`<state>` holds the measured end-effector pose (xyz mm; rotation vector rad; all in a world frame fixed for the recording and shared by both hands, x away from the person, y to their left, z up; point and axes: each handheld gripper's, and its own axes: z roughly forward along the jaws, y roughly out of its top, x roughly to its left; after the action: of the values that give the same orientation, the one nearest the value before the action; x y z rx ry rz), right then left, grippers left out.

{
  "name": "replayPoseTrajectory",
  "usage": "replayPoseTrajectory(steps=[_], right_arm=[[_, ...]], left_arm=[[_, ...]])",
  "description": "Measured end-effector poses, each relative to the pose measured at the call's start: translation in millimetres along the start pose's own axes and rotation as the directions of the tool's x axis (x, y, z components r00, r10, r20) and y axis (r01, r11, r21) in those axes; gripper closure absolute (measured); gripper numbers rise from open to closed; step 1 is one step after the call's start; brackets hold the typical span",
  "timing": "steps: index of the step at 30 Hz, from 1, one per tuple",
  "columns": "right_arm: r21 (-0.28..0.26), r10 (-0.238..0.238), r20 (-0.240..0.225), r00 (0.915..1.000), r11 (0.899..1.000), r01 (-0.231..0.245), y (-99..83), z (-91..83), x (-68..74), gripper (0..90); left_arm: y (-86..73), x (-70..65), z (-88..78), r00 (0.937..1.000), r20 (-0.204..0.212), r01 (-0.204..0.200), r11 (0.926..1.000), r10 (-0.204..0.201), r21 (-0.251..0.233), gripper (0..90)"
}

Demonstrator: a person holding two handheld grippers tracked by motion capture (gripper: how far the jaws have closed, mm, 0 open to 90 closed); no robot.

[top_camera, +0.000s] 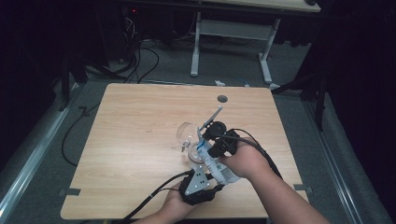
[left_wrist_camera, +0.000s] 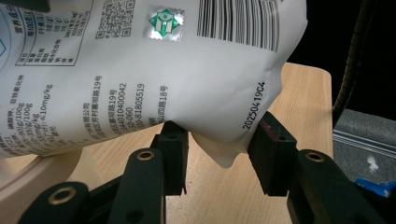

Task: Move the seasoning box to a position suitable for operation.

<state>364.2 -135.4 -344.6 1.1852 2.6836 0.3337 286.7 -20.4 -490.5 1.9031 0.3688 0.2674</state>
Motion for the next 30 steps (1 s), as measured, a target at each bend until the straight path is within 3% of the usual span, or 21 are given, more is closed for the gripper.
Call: replayPoseTrajectory(steps=[3,7,16,30], right_arm=[[0.001,0.014,0.005,0.9999,1.000,-0.014,0.1,-1.3,-2.4,81.7],[-0.007,-0.002,0.016,0.9999,1.000,0.002,-0.5,-2.7,-3.3,89.3],[-0.015,-0.022,0.018,0.9996,1.000,0.022,1.7,-4.3,-2.6,90.0],[-0.003,-0.043,0.010,0.9990,0.999,0.043,3.2,-8.0,-1.3,90.0]], left_arm=[[0.3,0.2,-0.4,1.0000,0.000,0.001,1.0000,-0.001,-0.001,60.3],[0.9,0.5,-1.0,1.0000,0.003,0.006,1.0000,-0.006,-0.006,60.3],[2.5,1.4,-2.7,0.9997,0.007,0.024,0.9995,-0.024,-0.021,60.3],[3.6,-0.6,-3.6,0.9999,0.007,0.014,0.9995,-0.014,-0.027,60.1]])
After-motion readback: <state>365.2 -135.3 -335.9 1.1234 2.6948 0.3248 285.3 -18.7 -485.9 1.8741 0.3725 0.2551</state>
